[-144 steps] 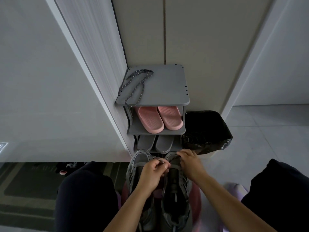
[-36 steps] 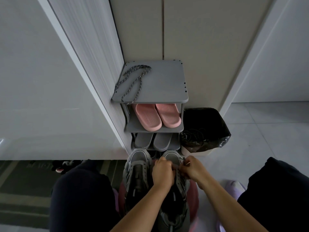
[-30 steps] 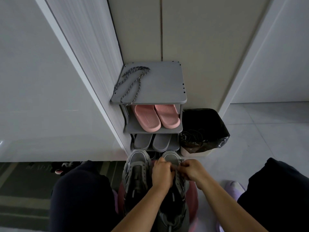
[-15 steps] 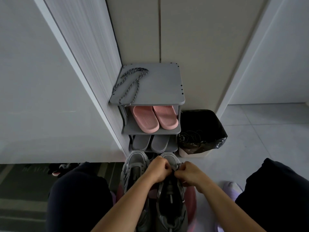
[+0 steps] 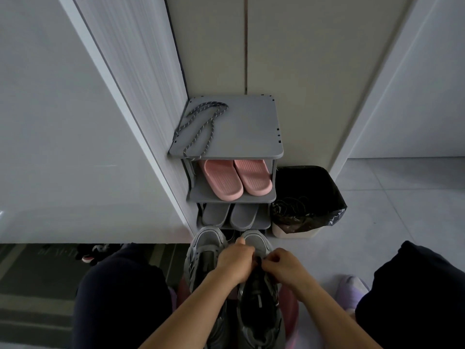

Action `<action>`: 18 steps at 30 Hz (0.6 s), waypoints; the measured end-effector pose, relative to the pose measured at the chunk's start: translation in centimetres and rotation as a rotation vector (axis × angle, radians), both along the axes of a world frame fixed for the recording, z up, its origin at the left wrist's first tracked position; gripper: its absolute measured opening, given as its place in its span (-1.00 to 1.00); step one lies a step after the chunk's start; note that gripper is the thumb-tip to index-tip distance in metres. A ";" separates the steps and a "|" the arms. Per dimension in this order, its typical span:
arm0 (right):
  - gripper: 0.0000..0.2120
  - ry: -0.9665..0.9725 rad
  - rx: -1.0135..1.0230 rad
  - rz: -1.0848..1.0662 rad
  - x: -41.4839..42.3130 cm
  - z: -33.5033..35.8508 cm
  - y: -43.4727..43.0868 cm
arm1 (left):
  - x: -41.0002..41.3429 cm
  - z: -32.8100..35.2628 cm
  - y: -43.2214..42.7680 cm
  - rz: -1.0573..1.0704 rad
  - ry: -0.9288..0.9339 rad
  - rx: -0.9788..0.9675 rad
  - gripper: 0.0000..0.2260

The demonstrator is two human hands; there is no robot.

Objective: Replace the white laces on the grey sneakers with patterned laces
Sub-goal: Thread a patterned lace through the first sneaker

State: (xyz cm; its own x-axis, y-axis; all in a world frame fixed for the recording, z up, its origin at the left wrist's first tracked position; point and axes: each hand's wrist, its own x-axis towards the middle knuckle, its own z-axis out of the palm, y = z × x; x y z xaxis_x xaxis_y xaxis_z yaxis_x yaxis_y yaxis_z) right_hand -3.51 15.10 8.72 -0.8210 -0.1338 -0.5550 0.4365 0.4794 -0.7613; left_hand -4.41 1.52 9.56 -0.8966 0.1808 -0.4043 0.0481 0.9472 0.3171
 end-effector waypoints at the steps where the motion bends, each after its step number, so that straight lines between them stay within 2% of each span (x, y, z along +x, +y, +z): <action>1: -0.77 -0.004 -0.004 -0.002 0.0 -0.1 0.0 | -0.2 -0.1 0.2 0.009 0.021 0.029 -0.82; 3: -0.78 -0.027 -0.003 -0.013 0.0 -0.3 0.0 | -0.3 0.5 0.1 0.163 0.052 0.291 -0.89; 5: -0.73 -0.037 0.006 -0.017 -0.1 -0.5 -0.1 | 0.1 1.5 -0.3 0.301 0.047 0.589 -0.84; 9: -0.62 -0.009 -0.003 0.006 -0.3 -0.1 -0.1 | 1.0 3.4 -2.3 0.360 0.055 0.910 -0.87; 11: -0.64 -0.050 -0.049 -0.013 -0.4 -0.3 0.0 | 0.8 3.5 -3.3 0.437 0.046 0.969 -0.87; 14: -0.80 -0.157 -0.167 -0.086 -0.6 -0.4 0.2 | 1.1 3.5 -3.4 0.456 -0.008 0.938 -0.85; 18: -0.70 -0.312 -0.317 -0.373 -2.2 -1.8 0.4 | 2.5 2.8 -2.1 0.398 -0.178 1.013 -0.89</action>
State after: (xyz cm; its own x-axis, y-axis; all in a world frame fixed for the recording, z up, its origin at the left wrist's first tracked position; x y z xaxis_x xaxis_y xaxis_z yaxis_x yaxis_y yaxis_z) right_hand -5.76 15.55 6.97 -0.6485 -0.0659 -0.7584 0.7590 0.0200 -0.6508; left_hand -1.91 -0.57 12.31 -0.9079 0.2128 -0.3611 -0.3263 0.1820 0.9276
